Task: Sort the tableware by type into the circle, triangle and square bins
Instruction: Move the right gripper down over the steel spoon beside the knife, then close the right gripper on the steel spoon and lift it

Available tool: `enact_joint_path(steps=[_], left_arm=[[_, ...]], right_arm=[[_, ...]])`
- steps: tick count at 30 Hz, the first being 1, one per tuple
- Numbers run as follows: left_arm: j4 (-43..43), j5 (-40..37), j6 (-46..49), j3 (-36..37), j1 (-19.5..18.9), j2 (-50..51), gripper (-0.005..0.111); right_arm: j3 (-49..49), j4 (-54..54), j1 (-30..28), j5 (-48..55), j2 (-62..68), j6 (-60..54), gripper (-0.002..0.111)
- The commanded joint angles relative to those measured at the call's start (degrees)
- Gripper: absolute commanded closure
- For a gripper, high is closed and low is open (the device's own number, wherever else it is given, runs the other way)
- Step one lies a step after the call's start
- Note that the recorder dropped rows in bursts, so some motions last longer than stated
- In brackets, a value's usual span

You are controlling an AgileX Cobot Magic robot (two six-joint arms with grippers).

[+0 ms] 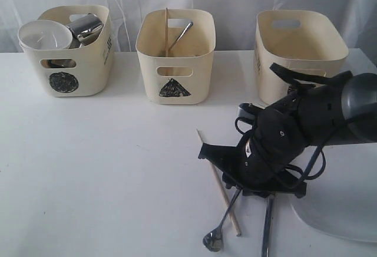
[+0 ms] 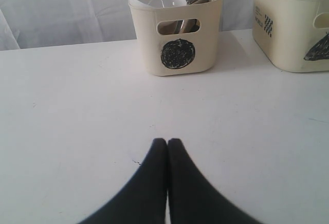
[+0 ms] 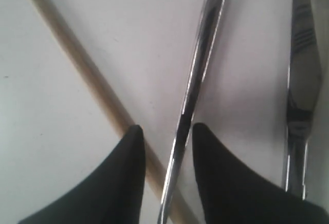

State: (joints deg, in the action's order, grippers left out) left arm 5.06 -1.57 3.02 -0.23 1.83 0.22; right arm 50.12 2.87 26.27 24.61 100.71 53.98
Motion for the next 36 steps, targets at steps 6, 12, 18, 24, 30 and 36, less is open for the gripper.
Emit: enact_joint_path(steps=[6, 12, 18, 24, 30, 36], left_arm=[[0.85, -0.08, 0.07, 0.23, 0.24, -0.22, 0.105], [0.85, -0.08, 0.07, 0.23, 0.24, -0.22, 0.105], [0.74, -0.08, 0.07, 0.23, 0.24, -0.22, 0.105], [0.74, -0.08, 0.07, 0.23, 0.24, -0.22, 0.105], [0.74, -0.08, 0.07, 0.23, 0.24, -0.22, 0.105], [0.74, -0.08, 0.07, 0.23, 0.24, -0.22, 0.105]], right_arm=[[-0.33, 0.57, -0.03, -0.05, 1.06, 0.70, 0.077], [-0.33, 0.57, -0.03, -0.50, 3.31, 0.70, 0.077], [-0.33, 0.57, -0.03, -2.07, 4.90, 0.03, 0.108], [-0.33, 0.57, -0.03, -5.88, 2.79, 0.15, 0.108], [-0.33, -0.07, -0.16, -17.14, -7.28, -0.07, 0.108], [2.14, 0.03, -4.11, -26.23, -9.42, -0.07, 0.108]])
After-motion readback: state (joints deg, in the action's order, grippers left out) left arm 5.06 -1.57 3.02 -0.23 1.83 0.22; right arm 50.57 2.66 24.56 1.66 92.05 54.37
